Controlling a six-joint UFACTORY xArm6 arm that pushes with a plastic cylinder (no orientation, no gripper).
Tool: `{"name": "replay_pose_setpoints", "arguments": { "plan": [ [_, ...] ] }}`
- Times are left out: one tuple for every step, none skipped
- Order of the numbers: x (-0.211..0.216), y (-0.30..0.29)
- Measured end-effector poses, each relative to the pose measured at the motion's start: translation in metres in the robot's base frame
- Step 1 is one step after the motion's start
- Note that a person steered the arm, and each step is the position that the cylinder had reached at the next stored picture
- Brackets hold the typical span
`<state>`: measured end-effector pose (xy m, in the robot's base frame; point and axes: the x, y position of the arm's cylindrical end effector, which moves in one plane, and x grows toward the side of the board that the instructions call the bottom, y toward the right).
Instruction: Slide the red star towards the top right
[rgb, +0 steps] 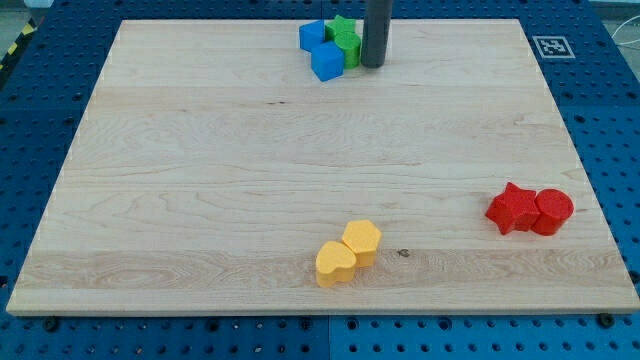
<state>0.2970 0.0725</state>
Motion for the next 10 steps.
{"name": "replay_pose_setpoints", "arguments": {
  "plan": [
    [0.041,-0.002],
    [0.087,-0.02],
    [0.126,0.007],
    [0.171,0.019],
    [0.192,0.038],
    [0.226,0.053],
    [0.253,0.088],
    [0.263,0.119],
    [0.237,0.139],
    [0.223,0.139]
  ]
}}
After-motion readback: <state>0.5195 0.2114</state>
